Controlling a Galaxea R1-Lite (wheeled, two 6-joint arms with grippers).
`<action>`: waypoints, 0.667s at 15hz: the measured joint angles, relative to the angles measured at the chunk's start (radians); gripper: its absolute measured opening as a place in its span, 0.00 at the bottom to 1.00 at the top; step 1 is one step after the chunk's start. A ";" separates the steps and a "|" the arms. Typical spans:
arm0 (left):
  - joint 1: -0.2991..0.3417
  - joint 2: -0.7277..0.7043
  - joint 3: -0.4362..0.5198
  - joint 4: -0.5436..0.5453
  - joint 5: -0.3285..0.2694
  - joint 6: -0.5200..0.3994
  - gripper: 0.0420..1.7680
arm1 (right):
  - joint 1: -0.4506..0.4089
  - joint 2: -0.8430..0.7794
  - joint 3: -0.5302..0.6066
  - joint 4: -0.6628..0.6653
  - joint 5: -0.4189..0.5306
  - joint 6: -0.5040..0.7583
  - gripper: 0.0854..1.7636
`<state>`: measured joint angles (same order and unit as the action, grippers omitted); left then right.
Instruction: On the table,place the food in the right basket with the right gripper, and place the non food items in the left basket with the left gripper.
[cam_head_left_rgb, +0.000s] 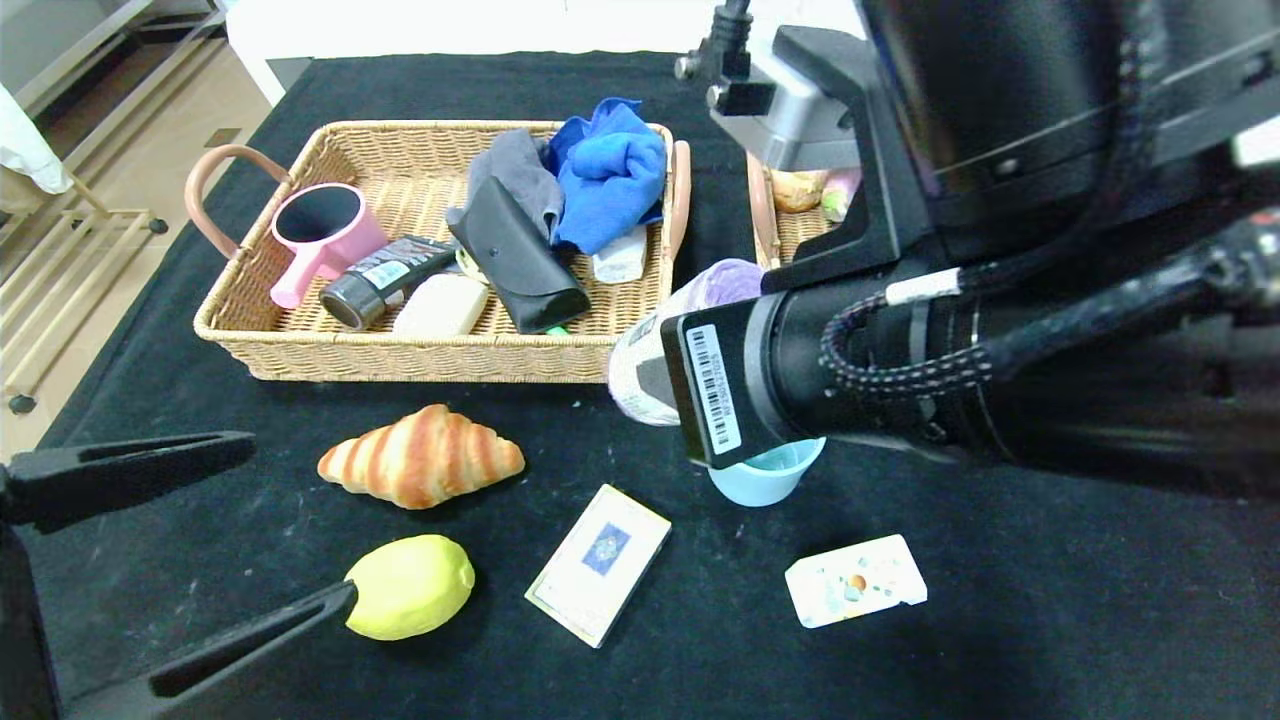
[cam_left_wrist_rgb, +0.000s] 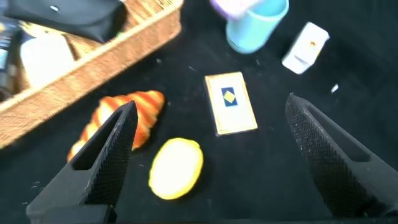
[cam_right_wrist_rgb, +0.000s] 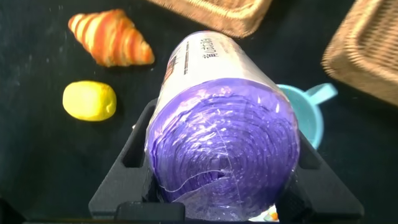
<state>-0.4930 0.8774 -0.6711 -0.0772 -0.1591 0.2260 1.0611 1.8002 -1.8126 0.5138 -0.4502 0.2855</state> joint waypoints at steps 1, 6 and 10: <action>0.004 -0.006 -0.004 0.000 0.001 0.000 0.97 | 0.003 0.015 -0.006 -0.010 -0.001 0.000 0.54; 0.009 -0.034 -0.014 0.000 0.003 0.003 0.97 | 0.016 0.084 -0.026 -0.071 -0.040 -0.029 0.54; 0.040 -0.042 -0.021 0.005 0.022 0.009 0.97 | 0.017 0.121 -0.038 -0.074 -0.042 -0.031 0.54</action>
<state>-0.4532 0.8355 -0.6926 -0.0721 -0.1374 0.2347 1.0781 1.9213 -1.8506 0.4402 -0.4921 0.2549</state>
